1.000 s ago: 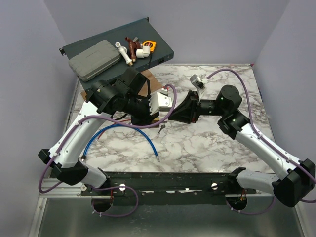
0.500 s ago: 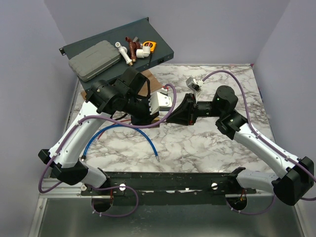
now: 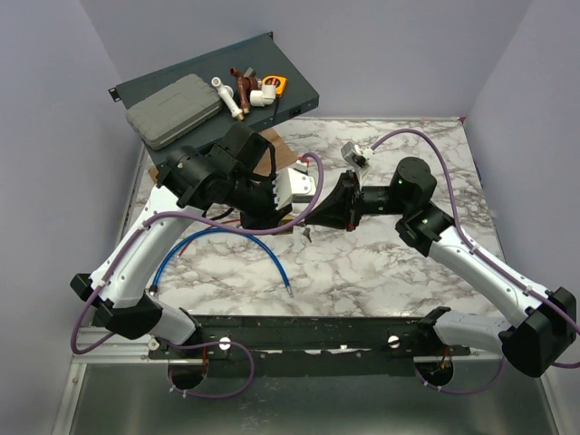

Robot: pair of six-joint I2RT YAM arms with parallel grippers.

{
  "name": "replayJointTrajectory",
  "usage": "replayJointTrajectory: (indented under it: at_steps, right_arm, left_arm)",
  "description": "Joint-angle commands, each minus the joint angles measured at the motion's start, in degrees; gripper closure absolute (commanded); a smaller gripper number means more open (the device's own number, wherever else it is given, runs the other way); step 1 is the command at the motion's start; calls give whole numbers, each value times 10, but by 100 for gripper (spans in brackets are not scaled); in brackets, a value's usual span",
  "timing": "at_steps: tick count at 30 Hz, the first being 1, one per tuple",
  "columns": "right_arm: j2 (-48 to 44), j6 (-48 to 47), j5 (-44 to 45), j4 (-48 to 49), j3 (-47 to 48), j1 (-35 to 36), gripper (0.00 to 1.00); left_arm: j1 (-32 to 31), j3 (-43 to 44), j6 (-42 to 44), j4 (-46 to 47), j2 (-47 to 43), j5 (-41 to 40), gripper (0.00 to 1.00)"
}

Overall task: Unlock with the key
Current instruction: Unlock the lock.

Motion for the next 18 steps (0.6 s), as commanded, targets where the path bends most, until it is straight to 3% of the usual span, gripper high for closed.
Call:
replayJointTrajectory:
  at_steps: [1,7,13,18]
  right_arm:
    - [4,-4,-14,8,3,7,99]
    - [3,9,-8,46,-7,22,99]
    - [0,-19,25,27,5,63,99]
    - [3,-22,37,28,-5,73,99]
  left_arm:
    - [1,24,-4,22,-1,21,100]
    - [0,24,-6,23,0,37,100]
    - [8,-8,-15,28,-7,116,100]
    - [43,15,-34,40,-9,178,100]
